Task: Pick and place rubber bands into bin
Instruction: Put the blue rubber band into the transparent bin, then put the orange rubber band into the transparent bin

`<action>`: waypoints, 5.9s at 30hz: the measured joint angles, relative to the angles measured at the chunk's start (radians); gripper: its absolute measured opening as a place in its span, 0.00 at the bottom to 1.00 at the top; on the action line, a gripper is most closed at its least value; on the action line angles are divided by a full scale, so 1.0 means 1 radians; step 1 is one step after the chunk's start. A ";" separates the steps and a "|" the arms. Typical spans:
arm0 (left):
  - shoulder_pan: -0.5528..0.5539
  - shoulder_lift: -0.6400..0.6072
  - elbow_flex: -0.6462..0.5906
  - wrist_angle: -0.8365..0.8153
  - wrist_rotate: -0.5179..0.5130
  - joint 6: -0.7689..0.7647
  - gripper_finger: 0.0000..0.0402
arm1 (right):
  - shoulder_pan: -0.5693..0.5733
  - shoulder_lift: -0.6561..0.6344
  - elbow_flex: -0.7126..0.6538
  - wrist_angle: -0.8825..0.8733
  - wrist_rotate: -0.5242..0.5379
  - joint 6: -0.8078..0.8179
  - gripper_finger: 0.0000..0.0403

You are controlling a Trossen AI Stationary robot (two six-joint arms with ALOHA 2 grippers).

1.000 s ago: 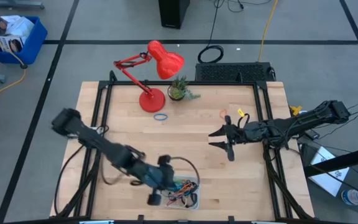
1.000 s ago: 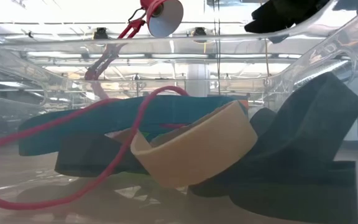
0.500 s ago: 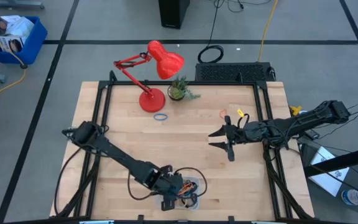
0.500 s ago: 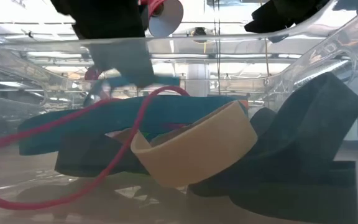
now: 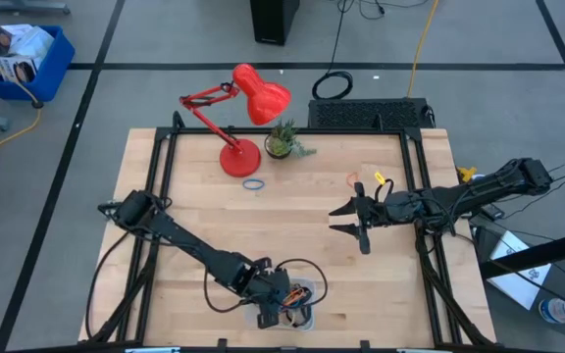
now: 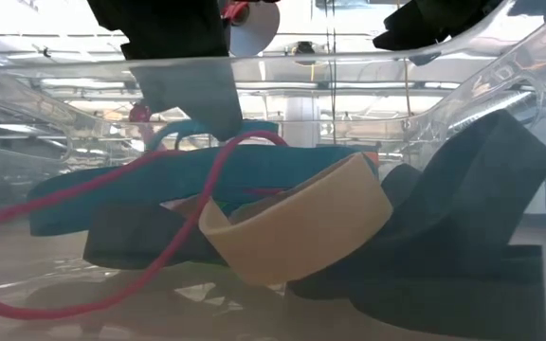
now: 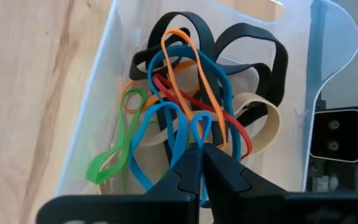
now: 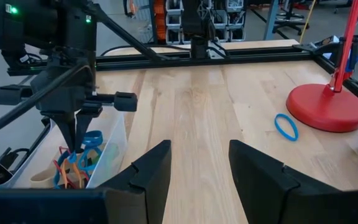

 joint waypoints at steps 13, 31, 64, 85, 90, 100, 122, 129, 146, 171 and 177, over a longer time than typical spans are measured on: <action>0.000 0.000 0.000 -0.001 0.001 0.008 0.13 | 0.000 0.000 0.000 0.000 0.000 0.001 0.39; 0.017 -0.100 0.000 0.000 0.064 0.041 0.43 | 0.000 0.000 -0.001 0.000 0.000 0.001 0.39; 0.201 -1.147 -0.445 0.068 -0.089 0.570 0.44 | -0.042 0.001 0.026 0.074 0.139 0.200 0.39; 0.296 -1.417 -0.862 0.260 -0.081 0.455 0.44 | -0.575 0.334 0.334 -0.723 0.055 0.455 0.39; 0.303 -1.417 -0.867 0.259 -0.079 0.437 0.44 | -0.606 0.407 0.271 -0.701 0.028 0.506 0.39; 0.303 -1.417 -0.867 0.258 -0.077 0.419 0.44 | -0.664 0.468 0.163 -0.568 -0.001 0.515 0.39; 0.303 -1.417 -0.867 0.255 -0.077 0.416 0.44 | -0.690 0.471 -0.067 -0.273 -0.019 0.522 0.30; 0.303 -1.417 -0.867 0.255 -0.077 0.417 0.44 | -0.690 0.472 -0.070 -0.280 -0.010 0.492 0.12; 0.303 -1.417 -0.867 0.255 -0.078 0.419 0.44 | -0.680 0.413 -0.077 -0.233 -0.046 0.472 0.00; 0.303 -1.416 -0.867 0.259 -0.078 0.413 0.44 | -0.395 -0.094 -0.046 0.487 -0.132 0.167 0.00; 0.303 -1.416 -0.867 0.259 -0.078 0.414 0.44 | -0.228 -0.045 0.160 0.242 -0.130 0.063 0.00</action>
